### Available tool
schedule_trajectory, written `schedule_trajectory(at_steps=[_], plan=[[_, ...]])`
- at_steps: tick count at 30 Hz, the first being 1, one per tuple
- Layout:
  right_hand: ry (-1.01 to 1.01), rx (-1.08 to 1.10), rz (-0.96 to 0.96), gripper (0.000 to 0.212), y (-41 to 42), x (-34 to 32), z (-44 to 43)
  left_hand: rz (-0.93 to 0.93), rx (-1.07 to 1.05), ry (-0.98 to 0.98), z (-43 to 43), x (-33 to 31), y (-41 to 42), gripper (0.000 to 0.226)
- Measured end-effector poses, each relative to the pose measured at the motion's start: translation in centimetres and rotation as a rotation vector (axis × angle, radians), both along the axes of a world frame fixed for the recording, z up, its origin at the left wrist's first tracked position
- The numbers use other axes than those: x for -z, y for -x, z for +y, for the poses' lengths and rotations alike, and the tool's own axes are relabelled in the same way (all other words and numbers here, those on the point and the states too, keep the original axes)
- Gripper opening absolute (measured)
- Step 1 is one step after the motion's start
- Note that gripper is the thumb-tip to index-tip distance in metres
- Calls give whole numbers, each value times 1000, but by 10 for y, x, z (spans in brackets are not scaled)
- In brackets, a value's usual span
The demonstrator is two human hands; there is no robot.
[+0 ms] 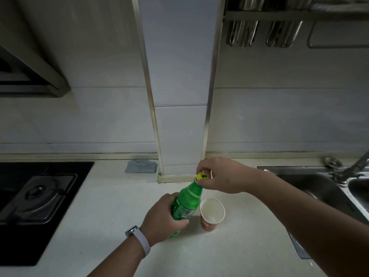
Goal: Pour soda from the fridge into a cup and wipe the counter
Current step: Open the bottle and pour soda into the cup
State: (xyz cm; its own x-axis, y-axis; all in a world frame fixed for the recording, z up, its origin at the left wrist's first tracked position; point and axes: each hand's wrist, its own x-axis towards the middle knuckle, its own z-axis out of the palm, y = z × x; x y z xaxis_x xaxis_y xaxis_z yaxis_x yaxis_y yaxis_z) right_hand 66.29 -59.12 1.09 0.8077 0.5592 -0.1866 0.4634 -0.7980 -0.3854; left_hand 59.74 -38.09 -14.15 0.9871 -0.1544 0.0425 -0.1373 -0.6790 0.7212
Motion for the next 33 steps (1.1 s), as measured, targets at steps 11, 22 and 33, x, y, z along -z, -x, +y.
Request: schedule_trajectory(at_steps=[11, 22, 33], plan=[[-146, 62, -2, 27, -8, 7, -27, 27, -14, -29, 2, 4, -5, 51], [-378, 363, 133, 22, 4, 66, -72, 131, 25, -249, 13, 17, -4, 59], [-543, 528, 237, 19, 15, 106, -91, 176, 70, -457, 13, 27, -6, 44]])
